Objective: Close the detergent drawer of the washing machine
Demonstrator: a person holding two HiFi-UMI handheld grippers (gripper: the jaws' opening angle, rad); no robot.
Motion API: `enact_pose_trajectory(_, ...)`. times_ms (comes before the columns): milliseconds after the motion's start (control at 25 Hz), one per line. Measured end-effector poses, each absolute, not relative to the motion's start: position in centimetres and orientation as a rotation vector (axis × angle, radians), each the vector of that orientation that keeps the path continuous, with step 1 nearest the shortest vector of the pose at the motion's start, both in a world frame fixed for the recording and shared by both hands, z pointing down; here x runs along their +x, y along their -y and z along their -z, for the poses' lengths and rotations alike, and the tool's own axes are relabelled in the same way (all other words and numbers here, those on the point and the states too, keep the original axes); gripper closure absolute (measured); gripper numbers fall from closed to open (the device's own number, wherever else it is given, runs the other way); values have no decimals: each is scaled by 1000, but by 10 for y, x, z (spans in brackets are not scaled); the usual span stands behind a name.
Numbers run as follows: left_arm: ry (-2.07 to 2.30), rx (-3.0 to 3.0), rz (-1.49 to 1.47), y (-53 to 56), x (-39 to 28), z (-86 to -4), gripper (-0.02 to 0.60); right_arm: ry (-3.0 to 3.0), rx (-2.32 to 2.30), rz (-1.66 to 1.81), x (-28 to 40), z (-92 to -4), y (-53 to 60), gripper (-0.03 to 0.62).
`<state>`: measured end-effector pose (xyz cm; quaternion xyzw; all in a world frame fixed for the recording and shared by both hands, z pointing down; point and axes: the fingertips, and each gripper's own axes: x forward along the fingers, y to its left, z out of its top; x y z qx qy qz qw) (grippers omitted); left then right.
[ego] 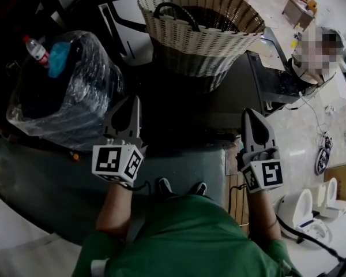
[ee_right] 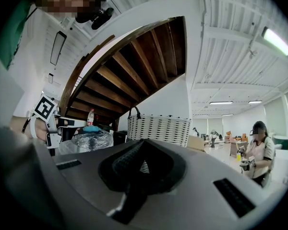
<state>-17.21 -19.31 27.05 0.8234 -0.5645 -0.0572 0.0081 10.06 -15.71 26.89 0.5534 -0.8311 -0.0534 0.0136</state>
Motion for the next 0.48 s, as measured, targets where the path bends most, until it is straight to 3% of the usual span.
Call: enact_pose_trajectory(480,1689,2483,158,212,-201,-310,561,2553,1726,118,69,-282,173,575)
